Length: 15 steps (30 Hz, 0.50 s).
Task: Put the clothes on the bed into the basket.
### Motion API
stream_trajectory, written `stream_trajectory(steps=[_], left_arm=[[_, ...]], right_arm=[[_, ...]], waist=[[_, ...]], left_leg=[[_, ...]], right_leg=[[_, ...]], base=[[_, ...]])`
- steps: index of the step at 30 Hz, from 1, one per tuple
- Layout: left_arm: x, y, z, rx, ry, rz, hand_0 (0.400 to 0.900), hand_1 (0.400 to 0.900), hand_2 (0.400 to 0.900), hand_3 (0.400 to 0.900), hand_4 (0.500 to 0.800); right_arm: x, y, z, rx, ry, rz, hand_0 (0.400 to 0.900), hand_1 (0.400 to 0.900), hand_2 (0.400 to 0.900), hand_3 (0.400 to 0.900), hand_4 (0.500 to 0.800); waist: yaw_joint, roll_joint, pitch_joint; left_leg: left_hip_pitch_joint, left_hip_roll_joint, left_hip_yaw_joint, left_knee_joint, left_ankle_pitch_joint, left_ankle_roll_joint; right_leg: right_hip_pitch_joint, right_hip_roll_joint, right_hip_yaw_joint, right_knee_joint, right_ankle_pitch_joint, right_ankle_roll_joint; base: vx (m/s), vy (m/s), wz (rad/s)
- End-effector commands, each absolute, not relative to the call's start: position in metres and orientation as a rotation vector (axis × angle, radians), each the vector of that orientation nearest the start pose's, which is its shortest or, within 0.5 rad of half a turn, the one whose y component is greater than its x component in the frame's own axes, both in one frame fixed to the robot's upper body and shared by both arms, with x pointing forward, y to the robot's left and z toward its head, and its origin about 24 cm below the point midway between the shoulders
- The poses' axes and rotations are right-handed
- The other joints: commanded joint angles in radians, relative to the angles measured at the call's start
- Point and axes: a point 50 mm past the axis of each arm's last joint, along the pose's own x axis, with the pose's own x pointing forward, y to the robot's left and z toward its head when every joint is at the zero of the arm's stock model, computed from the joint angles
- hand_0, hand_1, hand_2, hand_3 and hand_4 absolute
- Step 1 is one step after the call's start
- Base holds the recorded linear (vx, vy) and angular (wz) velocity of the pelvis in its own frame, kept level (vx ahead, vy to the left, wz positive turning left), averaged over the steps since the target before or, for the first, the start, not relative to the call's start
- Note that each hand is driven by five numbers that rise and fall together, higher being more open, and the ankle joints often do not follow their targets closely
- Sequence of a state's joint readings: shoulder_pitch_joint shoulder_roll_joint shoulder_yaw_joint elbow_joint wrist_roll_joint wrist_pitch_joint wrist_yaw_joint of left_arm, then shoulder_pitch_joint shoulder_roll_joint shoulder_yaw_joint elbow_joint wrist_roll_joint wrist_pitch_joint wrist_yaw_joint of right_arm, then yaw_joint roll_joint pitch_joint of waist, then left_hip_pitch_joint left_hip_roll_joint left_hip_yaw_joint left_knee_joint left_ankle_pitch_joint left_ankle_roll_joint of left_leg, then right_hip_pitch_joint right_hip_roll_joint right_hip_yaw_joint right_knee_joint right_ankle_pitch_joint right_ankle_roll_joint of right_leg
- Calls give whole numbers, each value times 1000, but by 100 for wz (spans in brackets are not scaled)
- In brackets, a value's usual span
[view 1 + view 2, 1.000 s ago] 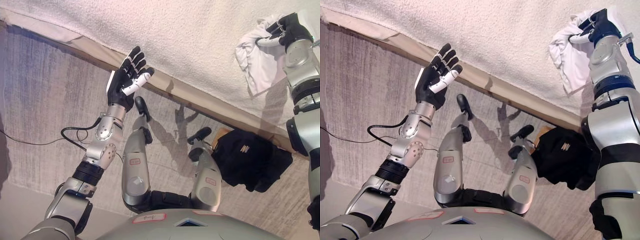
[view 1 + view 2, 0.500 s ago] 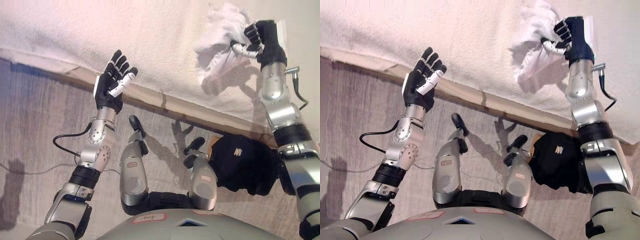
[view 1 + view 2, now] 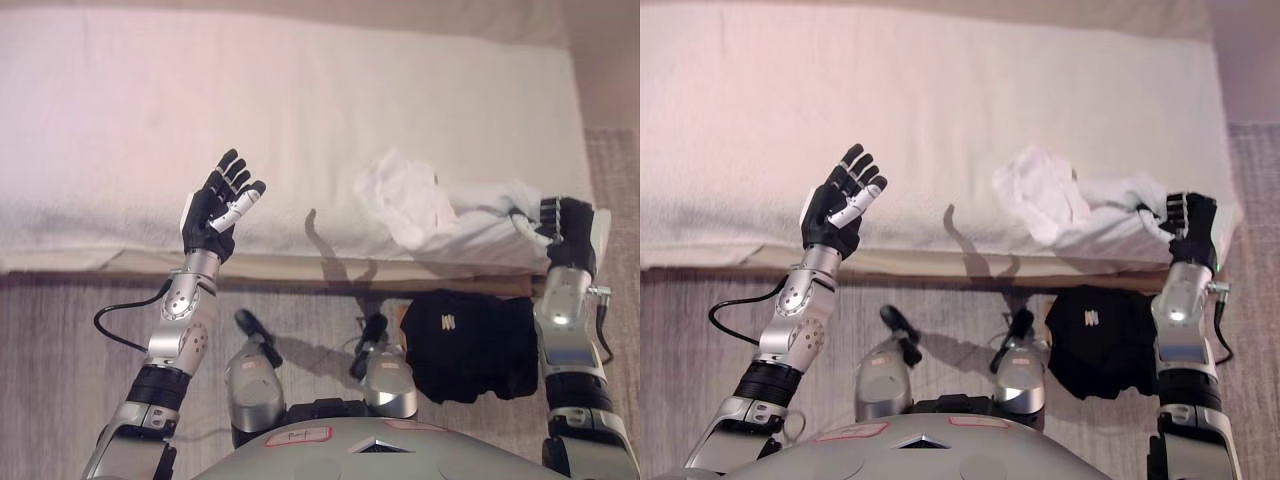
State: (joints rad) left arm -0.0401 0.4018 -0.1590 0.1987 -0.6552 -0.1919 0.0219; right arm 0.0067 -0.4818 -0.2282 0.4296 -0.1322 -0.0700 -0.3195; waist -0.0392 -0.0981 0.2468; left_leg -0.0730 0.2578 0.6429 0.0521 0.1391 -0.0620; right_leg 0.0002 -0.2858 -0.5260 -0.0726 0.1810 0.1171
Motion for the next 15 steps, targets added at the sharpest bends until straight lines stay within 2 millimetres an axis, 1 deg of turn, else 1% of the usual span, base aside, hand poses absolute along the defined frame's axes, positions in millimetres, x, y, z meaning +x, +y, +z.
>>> stream_trajectory(steps=[1, 3, 4, 5, 7, 8, 9, 13, 15], left_arm=[[263, 205, 57, -213, -146, -62, 900, 900, 900, 900, 800], [259, 209, 54, -214, -134, -53, 900, 900, 900, 900, 800], [258, 209, 53, -215, -132, -53, 900, 900, 900, 900, 800], [257, 209, 52, -217, -127, -55, 900, 900, 900, 900, 800], [256, 209, 49, -221, -117, -57, 900, 900, 900, 900, 800], [256, 208, 48, -222, -113, -62, 900, 900, 900, 900, 800], [257, 207, 49, -224, -116, -70, 900, 900, 900, 900, 800], [257, 206, 50, -233, -118, -78, 900, 900, 900, 900, 800], [258, 206, 50, -237, -120, -76, 900, 900, 900, 900, 800]], right_arm=[[209, -379, 55, -688, 139, -720, 400, 400, 400, 400, 500], [194, -389, 38, -664, 242, -744, 400, 400, 400, 400, 500], [194, -390, 38, -665, 243, -743, 400, 400, 400, 400, 500], [185, -396, 29, -660, 298, -761, 400, 400, 400, 400, 500], [172, -405, 20, -630, 368, -794, 400, 400, 400, 400, 500], [160, -412, 10, -611, 438, -818, 400, 400, 400, 400, 500], [152, -418, 5, -598, 480, -839, 400, 400, 400, 400, 500], [131, -433, -2, -547, 567, -901, 400, 400, 400, 400, 500], [122, -437, -8, -511, 611, -928, 400, 400, 400, 400, 500]], waist=[[-9, 49, -94], [-17, 51, -103], [-14, 51, -103], [-16, 52, -106], [-22, 56, -110], [-26, 59, -113], [-27, 63, -115], [-33, 82, -119], [-31, 91, -121]], left_leg=[[42, 45, -25, 39, -77, -80], [65, 41, -7, 24, -73, -78], [70, 39, -2, 20, -71, -78], [77, 36, 0, 12, -69, -77], [86, 35, 4, 2, -61, -79], [88, 34, 4, -6, -55, -82], [88, 34, 3, -14, -48, -84], [87, 39, -3, -27, -32, -91], [88, 44, -4, -24, -31, -94]], right_leg=[[57, -25, -36, -9, -8, 87], [55, -23, -21, -9, -6, 85], [55, -24, -18, -9, -5, 85], [58, -23, -17, -8, -6, 84], [60, -23, -18, -6, -8, 82], [62, -21, -20, -8, -9, 80], [64, -19, -24, -8, -11, 80], [71, -9, -35, -9, -21, 75], [78, -4, -41, -9, -27, 72]], base=[[-25, -11, -35], [-4, -10, -31], [0, -15, -28], [3, -24, -15], [5, -52, -10], [4, -63, -1], [0, -62, 3], [3, -54, 2], [23, -51, 2]])
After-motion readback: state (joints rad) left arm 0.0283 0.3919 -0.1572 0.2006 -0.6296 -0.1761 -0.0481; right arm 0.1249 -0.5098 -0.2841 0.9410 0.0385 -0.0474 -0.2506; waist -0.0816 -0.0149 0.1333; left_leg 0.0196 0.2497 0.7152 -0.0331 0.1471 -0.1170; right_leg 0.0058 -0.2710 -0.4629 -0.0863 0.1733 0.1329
